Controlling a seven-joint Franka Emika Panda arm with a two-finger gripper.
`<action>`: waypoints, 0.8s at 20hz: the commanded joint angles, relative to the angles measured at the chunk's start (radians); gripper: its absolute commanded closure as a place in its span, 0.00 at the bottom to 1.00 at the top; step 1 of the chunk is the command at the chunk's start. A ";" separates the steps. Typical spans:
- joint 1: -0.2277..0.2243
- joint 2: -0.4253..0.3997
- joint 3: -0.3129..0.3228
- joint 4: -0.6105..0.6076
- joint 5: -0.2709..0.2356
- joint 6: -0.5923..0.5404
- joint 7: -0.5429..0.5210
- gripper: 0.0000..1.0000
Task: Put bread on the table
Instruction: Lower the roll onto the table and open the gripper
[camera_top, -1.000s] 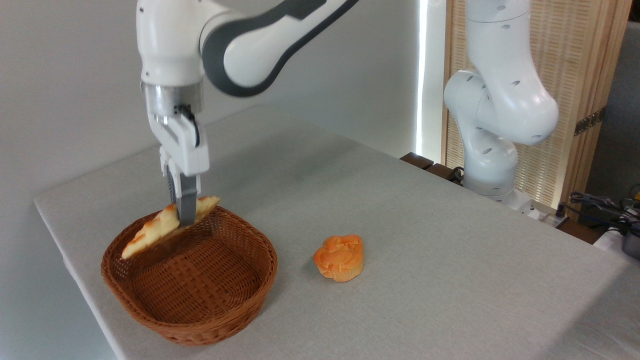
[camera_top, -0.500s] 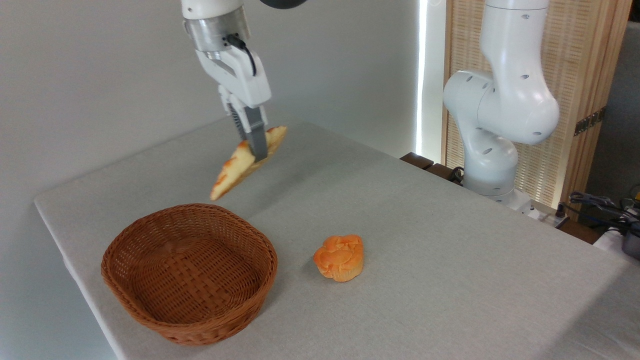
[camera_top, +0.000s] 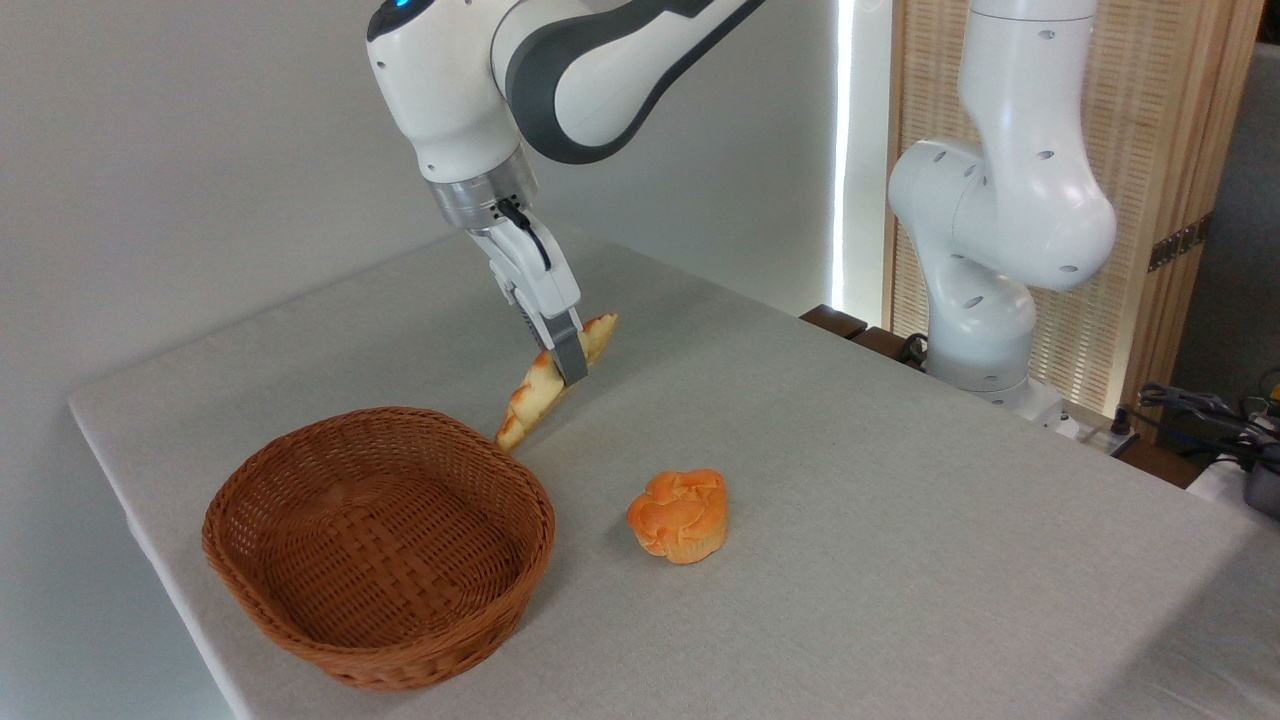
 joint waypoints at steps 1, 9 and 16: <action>-0.004 -0.015 0.010 -0.017 -0.013 0.011 0.010 0.00; -0.001 -0.008 0.012 -0.020 -0.007 0.012 0.019 0.00; 0.002 -0.028 0.019 0.002 0.030 0.006 0.019 0.00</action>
